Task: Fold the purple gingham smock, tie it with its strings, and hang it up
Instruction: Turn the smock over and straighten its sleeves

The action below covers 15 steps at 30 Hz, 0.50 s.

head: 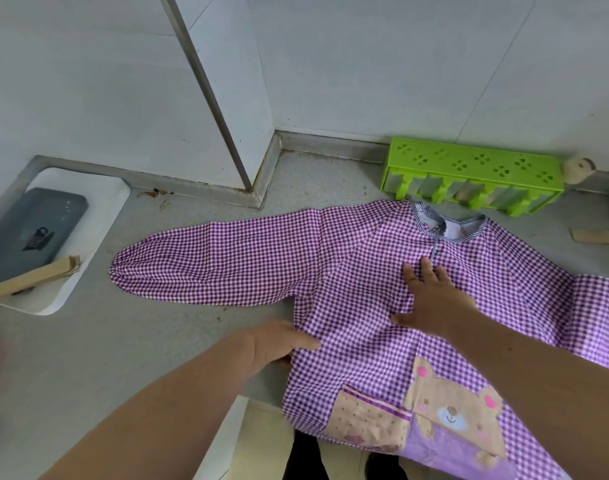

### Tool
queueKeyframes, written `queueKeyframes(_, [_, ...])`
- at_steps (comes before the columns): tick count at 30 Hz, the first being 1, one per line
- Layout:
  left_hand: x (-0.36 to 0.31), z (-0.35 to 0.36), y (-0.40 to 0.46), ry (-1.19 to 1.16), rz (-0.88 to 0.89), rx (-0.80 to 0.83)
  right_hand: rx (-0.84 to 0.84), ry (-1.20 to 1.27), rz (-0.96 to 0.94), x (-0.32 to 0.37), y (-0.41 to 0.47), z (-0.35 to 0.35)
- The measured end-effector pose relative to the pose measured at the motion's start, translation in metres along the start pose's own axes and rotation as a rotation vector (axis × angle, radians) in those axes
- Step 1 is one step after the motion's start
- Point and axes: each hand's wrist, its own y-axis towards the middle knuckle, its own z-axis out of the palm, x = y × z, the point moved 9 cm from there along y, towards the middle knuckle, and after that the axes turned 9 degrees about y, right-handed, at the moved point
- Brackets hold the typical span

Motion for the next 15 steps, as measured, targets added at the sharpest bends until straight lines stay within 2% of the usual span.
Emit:
queueKeyframes(2, [0.001, 0.0, -0.003, -0.139, 0.035, -0.003, 0.006, -0.004, -0.013, -0.002, 0.001, -0.003])
queueKeyframes(4, [0.007, 0.003, -0.005, -0.142, 0.036, 0.012, 0.018, -0.008, -0.019, -0.003, 0.002, -0.003])
queueKeyframes(10, [0.031, 0.036, -0.011, 0.305, -0.044, 0.25, 0.013, -0.006, -0.006, -0.004, 0.003, -0.005])
queueKeyframes(15, [0.034, 0.034, -0.019, 0.726, -0.012, 0.219, 0.01, -0.013, 0.0, -0.005, 0.003, -0.003])
